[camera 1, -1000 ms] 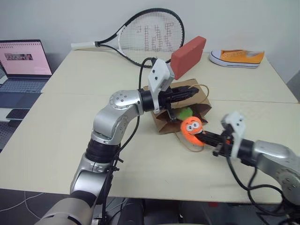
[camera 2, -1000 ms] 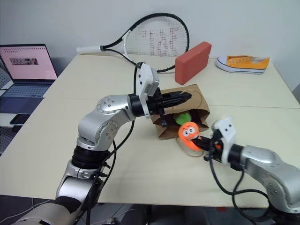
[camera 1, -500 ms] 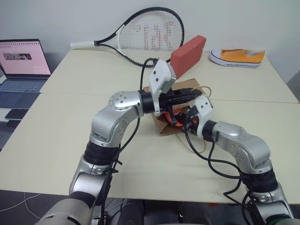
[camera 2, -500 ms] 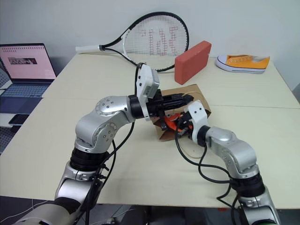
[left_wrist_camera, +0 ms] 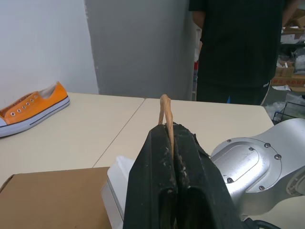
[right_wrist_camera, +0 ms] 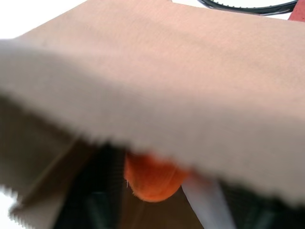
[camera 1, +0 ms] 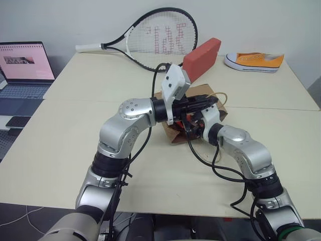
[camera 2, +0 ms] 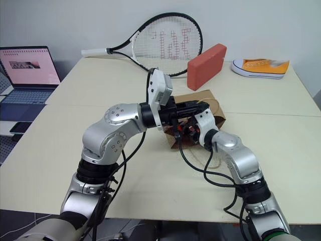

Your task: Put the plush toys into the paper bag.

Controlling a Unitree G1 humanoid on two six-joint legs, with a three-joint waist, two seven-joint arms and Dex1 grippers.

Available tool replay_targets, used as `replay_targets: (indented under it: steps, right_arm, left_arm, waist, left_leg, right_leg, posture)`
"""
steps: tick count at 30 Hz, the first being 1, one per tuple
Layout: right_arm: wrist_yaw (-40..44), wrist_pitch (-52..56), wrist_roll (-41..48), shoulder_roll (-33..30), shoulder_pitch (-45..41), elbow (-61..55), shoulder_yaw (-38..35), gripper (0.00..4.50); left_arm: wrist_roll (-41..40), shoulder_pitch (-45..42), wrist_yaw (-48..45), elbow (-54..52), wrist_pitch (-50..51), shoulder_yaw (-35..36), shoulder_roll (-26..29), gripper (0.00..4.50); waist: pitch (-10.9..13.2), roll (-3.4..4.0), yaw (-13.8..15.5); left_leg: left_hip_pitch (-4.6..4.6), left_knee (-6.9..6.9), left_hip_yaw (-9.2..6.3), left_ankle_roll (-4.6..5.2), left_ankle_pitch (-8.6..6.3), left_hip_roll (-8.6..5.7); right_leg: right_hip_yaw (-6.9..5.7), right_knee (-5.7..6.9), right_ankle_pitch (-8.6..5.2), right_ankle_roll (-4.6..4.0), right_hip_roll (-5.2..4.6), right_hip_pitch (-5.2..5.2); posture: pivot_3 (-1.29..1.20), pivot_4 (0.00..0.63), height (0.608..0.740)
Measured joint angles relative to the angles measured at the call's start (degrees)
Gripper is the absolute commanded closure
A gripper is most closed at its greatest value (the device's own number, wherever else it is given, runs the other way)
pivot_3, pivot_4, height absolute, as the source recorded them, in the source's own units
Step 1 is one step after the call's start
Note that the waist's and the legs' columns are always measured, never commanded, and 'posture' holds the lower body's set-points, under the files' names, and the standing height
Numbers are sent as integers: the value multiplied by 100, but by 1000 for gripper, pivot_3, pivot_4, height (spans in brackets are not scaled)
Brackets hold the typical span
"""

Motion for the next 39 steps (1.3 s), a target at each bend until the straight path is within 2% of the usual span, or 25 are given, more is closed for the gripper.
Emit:
replay_targets:
  steps: [1, 2, 7, 13, 22, 28, 31, 33, 39]
  right_arm:
    - [8, -23, -42, 2, 22, 0, 15, 131]
    - [19, -33, -73, 2, 35, 0, 16, 56]
    - [101, -119, -173, -20, 101, -51, 19, 56]
    - [435, 196, 75, -284, 223, -660, -75, 56]
    - [1266, 637, 806, -1313, 692, -1711, -736, 56]
    - [2070, 801, 1701, -2191, 1534, -2372, -1740, 56]
    - [2243, 771, 1797, -2577, 2189, -2443, -2198, 56]
    - [2217, 666, 1690, -2614, 2477, -2348, -2241, 56]
    - [1461, 77, 846, -2007, 2556, -1283, -1687, 56]
  left_arm:
    - [0, 0, 2, 2, 0, 0, 0, 4500]
    - [0, -1, 3, 5, 0, 0, 1, 4500]
    - [15, -25, 59, 107, -24, 0, 1, 4500]
    - [86, -50, 142, 261, -124, 10, 3, 4500]
    - [193, -81, 219, 453, -192, 3, -17, 4500]
    - [209, -111, 230, 472, -211, 5, -29, 4500]
    - [209, -114, 226, 469, -220, 11, -8, 4500]
    - [208, -114, 221, 470, -232, 12, 2, 4500]
    - [208, -125, 204, 472, -282, 10, 1, 4500]
  waist:
    - [0, 0, 0]
    - [0, 0, 0]
    - [0, 0, 0]
    - [0, 0, 2]
    - [0, 0, 7]
    - [0, -1, 20]
    - [0, -1, 23]
    - [0, -3, 5]
    - [0, -2, -1]
  left_leg:
    - [0, 0, 0, 0, 0, 0]
    - [0, 0, 0, 0, 0, 0]
    - [0, 0, 0, 0, 0, 0]
    - [-1, -1, 0, 0, 0, -1]
    - [-1, -1, -1, 0, 0, -1]
    - [-2, -2, 1, 0, 0, -1]
    - [-1, -2, 3, 0, 0, -1]
    - [2, -1, 7, 0, 0, 1]
    - [6, 1, 12, 0, 0, 2]
  right_leg:
    - [0, 0, 0, 0, 0, 0]
    - [0, 0, 0, 0, 0, 0]
    - [0, 0, 0, 0, 0, 0]
    - [0, -1, 0, 0, 0, 0]
    - [0, -2, -1, 0, -1, 0]
    - [0, -6, -1, 1, -1, 3]
    - [0, -7, -2, 1, -1, 5]
    - [1, -6, -2, 1, -1, 5]
    - [6, -2, -2, 0, -1, 5]
  posture:
    - [0, 150, 740]
    - [0, 150, 740]
    - [0, 150, 740]
    - [0, 150, 740]
    - [0, 150, 740]
    - [0, 150, 740]
    - [0, 150, 740]
    - [0, 150, 740]
    - [0, 150, 740]
